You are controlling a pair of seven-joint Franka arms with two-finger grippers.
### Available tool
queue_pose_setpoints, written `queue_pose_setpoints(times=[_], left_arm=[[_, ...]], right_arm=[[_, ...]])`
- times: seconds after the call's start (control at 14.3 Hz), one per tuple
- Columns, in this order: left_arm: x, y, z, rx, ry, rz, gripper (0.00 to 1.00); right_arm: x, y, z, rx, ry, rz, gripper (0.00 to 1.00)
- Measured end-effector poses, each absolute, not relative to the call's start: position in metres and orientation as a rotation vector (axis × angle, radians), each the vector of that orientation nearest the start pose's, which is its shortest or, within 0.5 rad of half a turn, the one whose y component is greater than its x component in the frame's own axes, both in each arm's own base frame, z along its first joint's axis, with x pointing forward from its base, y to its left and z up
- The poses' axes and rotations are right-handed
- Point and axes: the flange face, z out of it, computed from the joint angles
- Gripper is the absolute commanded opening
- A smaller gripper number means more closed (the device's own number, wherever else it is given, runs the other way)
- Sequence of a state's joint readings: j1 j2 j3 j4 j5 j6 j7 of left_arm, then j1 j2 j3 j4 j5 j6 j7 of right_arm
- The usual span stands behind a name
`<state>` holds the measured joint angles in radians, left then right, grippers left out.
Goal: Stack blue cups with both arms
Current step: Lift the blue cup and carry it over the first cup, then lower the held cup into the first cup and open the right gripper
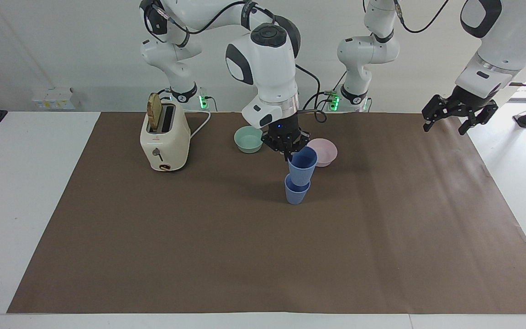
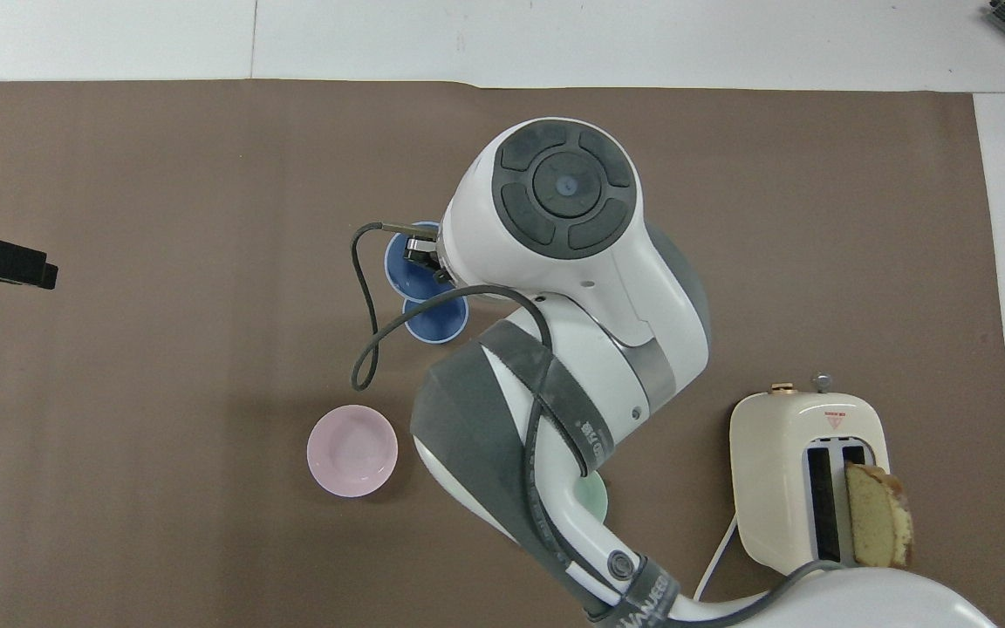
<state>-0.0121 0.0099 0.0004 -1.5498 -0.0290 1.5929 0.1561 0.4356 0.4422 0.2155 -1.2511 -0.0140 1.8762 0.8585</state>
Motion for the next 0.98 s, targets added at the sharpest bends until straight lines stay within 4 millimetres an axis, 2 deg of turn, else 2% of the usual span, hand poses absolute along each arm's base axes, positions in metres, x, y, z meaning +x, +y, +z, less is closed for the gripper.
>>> queue_pose_setpoints(times=[0.49, 0.98], left_arm=[[0.56, -0.01, 0.631, -3.156, 0.265, -0.056, 1.0], [0.56, -0.01, 0.631, -3.156, 0.265, -0.056, 1.0]], right_arm=[[0.578, 0.41, 0.478, -2.963, 0.331, -0.073, 0.0], [0.573, 0.413, 0.446, -2.984, 0.326, -0.039, 0.0]])
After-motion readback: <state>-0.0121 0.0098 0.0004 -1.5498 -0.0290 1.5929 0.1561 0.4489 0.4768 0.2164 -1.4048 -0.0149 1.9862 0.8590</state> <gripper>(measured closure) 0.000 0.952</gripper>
